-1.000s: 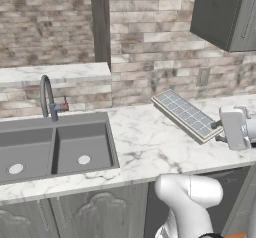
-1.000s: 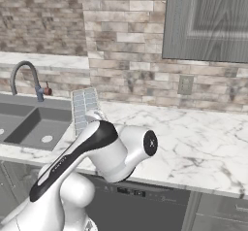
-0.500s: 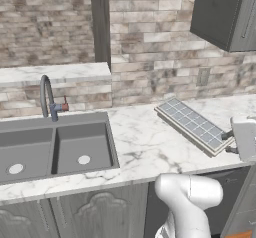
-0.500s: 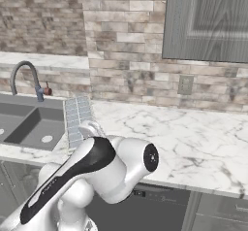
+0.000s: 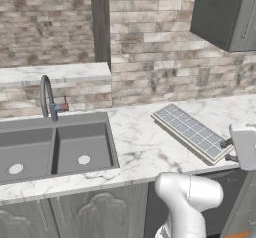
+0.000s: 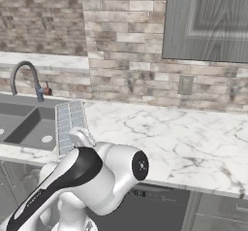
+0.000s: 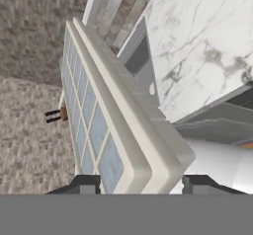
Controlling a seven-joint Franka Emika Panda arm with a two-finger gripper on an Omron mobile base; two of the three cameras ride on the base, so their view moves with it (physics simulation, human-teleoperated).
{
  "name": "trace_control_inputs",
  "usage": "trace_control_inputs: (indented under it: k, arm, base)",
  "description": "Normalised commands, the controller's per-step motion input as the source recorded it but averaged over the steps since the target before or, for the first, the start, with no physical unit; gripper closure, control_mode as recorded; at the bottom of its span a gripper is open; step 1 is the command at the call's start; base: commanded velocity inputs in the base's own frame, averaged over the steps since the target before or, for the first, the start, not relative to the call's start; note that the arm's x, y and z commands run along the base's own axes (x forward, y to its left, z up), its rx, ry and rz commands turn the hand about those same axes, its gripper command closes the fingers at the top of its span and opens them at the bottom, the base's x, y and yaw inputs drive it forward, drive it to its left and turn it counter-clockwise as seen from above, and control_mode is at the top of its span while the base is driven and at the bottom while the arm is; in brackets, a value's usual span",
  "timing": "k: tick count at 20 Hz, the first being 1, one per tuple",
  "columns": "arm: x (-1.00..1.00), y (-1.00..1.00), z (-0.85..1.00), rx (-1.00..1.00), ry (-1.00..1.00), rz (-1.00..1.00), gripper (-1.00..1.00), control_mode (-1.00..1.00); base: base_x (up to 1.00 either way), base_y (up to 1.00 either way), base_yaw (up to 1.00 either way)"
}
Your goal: The ice cube tray has been filled with water. Take the tray and place it in the freezer to make ice. Close the freezer door after placing the tray.
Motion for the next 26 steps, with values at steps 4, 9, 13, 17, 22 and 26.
trace_control_inputs:
  k: [4, 9, 13, 17, 22, 26]
  arm:
    - [0.58, 0.04, 0.00, 0.00, 0.05, 0.00, 1.00, -1.00]
    - [0.50, 0.00, 0.00, 0.00, 0.04, 0.00, 1.00, -1.00]
    - [0.21, 0.00, 0.00, 0.00, 0.00, 0.00, 1.00, -1.00]
    - [0.06, 0.00, 0.00, 0.00, 0.00, 0.00, 1.00, -1.00]
    - [-0.03, 0.00, -0.02, 0.00, 0.00, 0.00, 1.00, 1.00]
    - [0.00, 0.00, 0.00, 0.00, 0.00, 0.00, 1.00, 1.00]
  base:
    - [0.00, 0.00, 0.00]
    - [0.00, 0.00, 0.00]
    - [0.00, 0.00, 0.00]
    - [0.00, 0.00, 0.00]
    - [-0.06, 0.00, 0.00]
    - [-0.54, 0.00, 0.00]
